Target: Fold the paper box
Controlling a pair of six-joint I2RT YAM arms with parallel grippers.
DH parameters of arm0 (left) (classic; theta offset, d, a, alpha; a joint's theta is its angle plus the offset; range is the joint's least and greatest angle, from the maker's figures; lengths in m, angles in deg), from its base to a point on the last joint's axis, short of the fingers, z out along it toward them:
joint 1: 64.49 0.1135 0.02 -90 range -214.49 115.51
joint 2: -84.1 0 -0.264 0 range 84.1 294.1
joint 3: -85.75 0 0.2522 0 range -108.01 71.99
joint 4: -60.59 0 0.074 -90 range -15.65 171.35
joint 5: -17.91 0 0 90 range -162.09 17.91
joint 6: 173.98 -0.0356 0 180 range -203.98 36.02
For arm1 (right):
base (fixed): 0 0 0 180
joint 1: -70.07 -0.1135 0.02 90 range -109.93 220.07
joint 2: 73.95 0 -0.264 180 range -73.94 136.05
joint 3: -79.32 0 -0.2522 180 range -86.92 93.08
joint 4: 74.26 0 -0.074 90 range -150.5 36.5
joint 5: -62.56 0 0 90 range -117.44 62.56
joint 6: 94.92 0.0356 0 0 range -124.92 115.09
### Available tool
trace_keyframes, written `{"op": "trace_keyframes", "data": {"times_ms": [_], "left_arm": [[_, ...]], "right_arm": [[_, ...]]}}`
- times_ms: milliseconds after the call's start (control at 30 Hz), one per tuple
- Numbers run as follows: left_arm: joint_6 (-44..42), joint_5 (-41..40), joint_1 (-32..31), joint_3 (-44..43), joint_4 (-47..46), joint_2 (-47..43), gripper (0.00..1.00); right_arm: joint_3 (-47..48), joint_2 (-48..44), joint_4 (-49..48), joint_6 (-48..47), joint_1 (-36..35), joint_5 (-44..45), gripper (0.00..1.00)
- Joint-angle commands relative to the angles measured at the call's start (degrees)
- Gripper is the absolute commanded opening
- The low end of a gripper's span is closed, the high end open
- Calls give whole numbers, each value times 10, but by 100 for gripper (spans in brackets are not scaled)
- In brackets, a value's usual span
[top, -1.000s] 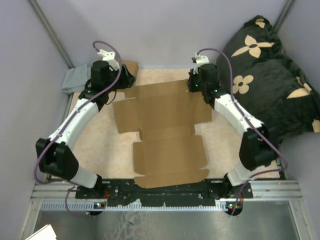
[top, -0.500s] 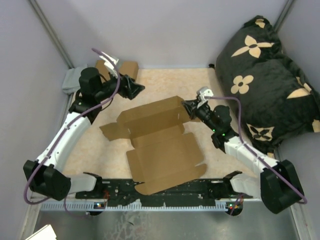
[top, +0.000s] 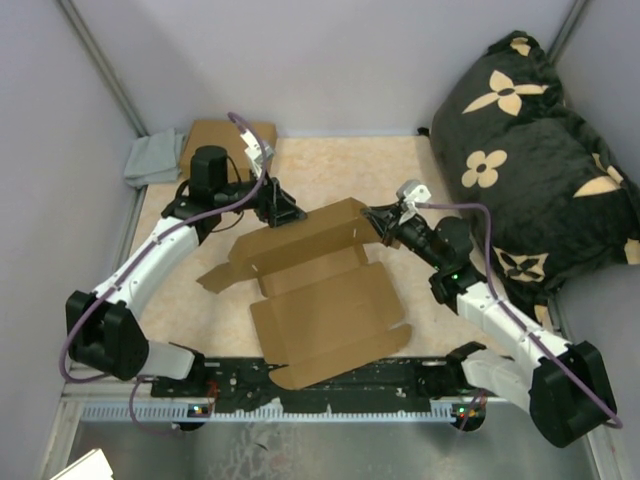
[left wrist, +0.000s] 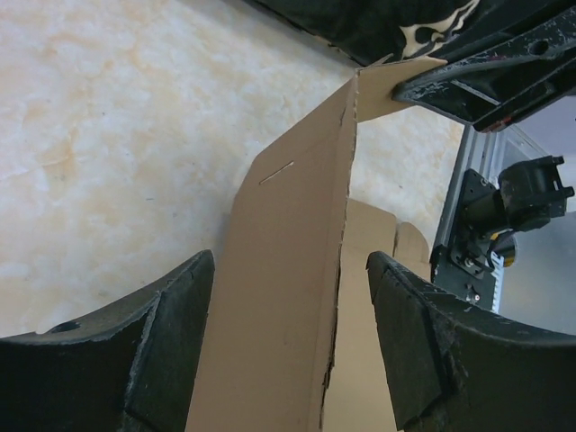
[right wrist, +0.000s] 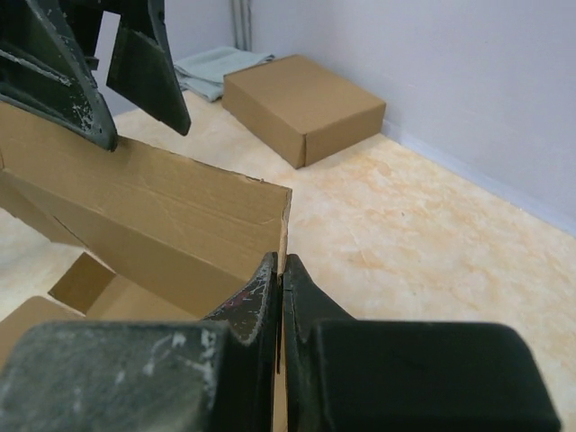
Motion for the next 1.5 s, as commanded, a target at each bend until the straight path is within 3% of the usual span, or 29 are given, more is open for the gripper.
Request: {"op": "trace_keyframes", "data": {"times_ms": [0, 333, 533, 600, 733, 833, 1000, 1100, 1267, 1467], "left_arm": [[-17, 14, -9, 8, 15, -13, 75], [-54, -109, -57, 11, 92, -18, 69], [-79, -228, -87, -25, 140, -11, 39], [-85, -260, -93, -38, 148, -11, 34], [-98, -320, -102, -47, 152, -19, 29], [-109, -354, -108, -49, 153, -26, 28], [-122, -400, -118, -43, 149, -36, 26], [-132, -445, -131, -32, 146, -38, 19], [-162, -548, -172, -9, 134, -48, 5], [-239, -690, -242, 59, 42, -80, 0]], "right_arm": [[45, 8, 29, -14, -1, -4, 0], [111, 56, 115, -4, -1, 11, 3], [172, 96, 194, 5, -1, 19, 5], [187, 105, 213, 11, -1, 27, 14], [216, 117, 249, 32, -1, 46, 53], [240, 120, 271, 44, 0, 74, 63], [258, 119, 257, 64, 24, 124, 65], [264, 131, 232, 106, 65, 123, 65], [310, 199, 266, 119, 101, 164, 60], [349, 281, 262, 94, 122, 145, 58]]}}
